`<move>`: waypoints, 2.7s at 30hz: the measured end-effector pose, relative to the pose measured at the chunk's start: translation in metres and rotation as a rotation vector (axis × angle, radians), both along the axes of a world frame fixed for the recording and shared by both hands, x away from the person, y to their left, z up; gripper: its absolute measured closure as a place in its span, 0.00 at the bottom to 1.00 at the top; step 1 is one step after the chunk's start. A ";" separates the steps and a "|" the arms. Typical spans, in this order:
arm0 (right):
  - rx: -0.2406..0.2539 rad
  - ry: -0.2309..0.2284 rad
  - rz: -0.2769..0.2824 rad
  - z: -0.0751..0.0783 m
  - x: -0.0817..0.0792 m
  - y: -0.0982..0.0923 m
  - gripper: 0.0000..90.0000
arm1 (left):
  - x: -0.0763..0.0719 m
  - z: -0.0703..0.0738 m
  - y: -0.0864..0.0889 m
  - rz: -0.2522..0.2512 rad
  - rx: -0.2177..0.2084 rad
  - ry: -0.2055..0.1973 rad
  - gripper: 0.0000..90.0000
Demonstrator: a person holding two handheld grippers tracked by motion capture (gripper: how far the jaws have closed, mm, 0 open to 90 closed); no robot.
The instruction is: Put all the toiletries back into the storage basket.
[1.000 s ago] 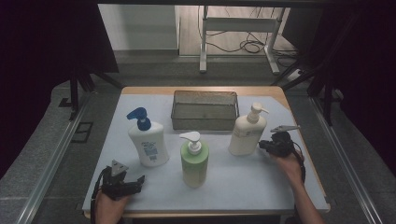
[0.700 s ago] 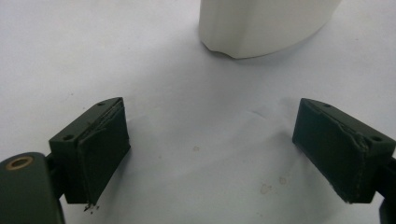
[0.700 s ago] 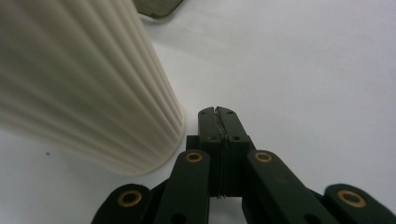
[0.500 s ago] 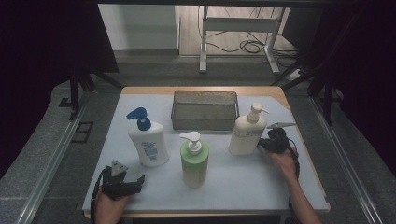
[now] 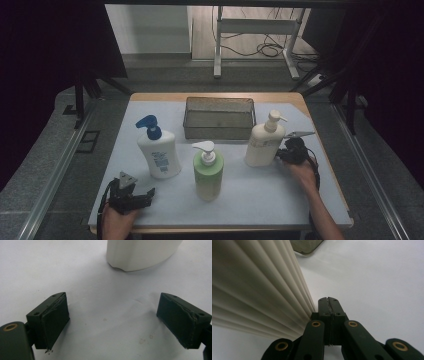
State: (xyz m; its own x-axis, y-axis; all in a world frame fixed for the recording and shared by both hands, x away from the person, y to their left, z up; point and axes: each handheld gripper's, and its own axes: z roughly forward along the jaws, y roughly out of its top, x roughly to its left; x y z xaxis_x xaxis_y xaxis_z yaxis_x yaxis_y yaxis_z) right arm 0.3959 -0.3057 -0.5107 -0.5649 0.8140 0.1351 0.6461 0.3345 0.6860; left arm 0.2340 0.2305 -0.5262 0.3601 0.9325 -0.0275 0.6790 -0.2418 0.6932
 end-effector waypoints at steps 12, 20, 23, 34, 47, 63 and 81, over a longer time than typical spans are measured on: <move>0.022 0.003 0.038 -0.002 -0.010 0.005 1.00 | 0.000 0.000 0.000 0.000 0.000 0.000 0.11; 0.043 0.013 0.060 -0.003 -0.022 0.011 1.00 | 0.000 0.000 0.000 0.000 0.000 0.000 0.11; 0.042 0.011 0.064 -0.003 -0.026 0.012 0.99 | 0.000 0.000 0.000 0.000 0.000 0.000 0.11; 0.028 0.009 0.088 -0.002 -0.041 0.019 0.98 | 0.000 0.000 0.000 0.000 0.000 0.000 0.11; 0.012 0.013 0.127 -0.001 -0.056 0.030 0.96 | 0.000 0.000 0.000 0.001 0.000 0.001 0.11; 0.002 -0.046 0.140 0.019 -0.087 0.017 0.86 | 0.000 0.000 0.000 0.002 -0.002 0.000 0.11; 0.043 -0.099 0.171 0.058 -0.107 0.023 0.55 | 0.000 0.000 0.000 0.002 -0.002 -0.001 0.11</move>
